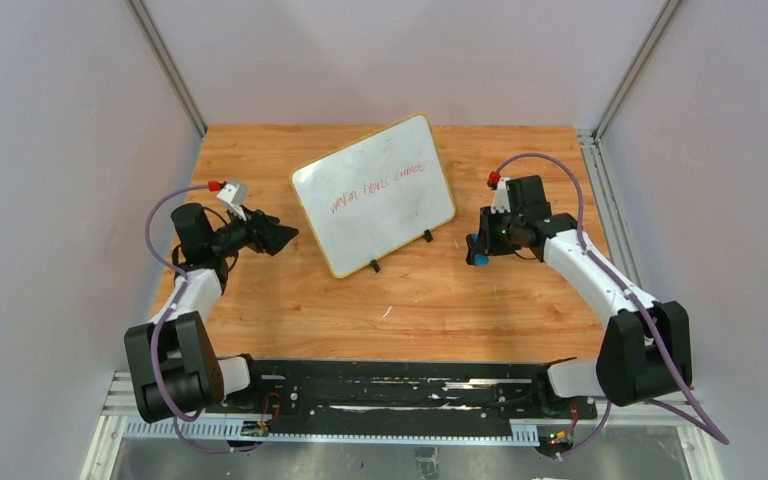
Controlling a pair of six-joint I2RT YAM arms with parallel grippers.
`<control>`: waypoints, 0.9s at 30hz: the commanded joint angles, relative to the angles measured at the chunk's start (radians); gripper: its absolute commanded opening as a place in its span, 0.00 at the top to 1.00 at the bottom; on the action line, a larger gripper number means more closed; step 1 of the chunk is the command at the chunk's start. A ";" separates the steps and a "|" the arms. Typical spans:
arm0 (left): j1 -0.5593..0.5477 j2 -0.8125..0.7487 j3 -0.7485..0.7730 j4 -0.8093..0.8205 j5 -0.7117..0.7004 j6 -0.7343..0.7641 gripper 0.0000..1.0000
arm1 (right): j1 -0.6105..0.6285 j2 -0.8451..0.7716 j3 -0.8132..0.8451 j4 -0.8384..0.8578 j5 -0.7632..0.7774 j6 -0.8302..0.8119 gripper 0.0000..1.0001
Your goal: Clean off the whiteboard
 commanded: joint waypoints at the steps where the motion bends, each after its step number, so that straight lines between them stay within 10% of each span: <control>1: 0.009 -0.035 0.022 0.005 0.136 -0.020 0.23 | 0.018 0.017 0.031 0.013 -0.006 -0.004 0.99; 27: -0.019 -0.017 0.111 0.003 0.162 -0.050 0.23 | 0.035 0.024 0.137 -0.040 0.029 -0.024 0.99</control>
